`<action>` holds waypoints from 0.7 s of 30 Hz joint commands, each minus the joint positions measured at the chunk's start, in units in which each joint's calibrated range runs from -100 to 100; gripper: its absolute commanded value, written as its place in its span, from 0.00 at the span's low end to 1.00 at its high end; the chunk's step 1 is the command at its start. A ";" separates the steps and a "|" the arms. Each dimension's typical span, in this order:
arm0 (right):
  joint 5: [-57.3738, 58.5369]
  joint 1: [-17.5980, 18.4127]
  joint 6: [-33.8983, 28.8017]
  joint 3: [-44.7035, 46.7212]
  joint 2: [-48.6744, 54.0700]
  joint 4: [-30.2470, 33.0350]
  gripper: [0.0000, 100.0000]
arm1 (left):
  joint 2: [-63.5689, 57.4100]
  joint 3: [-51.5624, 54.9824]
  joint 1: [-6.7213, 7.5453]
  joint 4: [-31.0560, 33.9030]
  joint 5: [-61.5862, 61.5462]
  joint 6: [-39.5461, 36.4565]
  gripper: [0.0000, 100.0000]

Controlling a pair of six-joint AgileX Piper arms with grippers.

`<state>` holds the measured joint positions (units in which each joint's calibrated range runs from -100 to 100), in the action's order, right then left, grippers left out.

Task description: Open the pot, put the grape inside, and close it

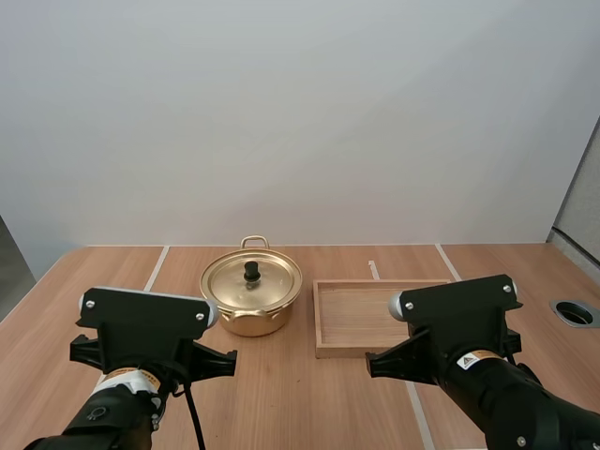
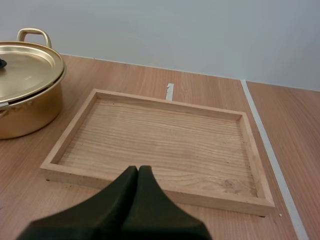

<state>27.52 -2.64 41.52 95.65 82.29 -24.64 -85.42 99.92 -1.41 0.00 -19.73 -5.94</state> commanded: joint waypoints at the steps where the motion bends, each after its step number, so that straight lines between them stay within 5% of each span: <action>1: -1.04 -0.22 0.57 0.23 0.28 0.10 0.00 | -0.37 0.08 -0.06 -0.50 1.08 0.09 0.00; 21: -0.40 -0.22 1.91 0.25 0.28 4.00 0.00 | -14.58 0.08 -0.06 -0.37 -10.62 -1.77 0.00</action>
<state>27.52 -2.64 42.02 95.91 82.29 -21.06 -99.61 100.00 -1.41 0.00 -29.76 -7.18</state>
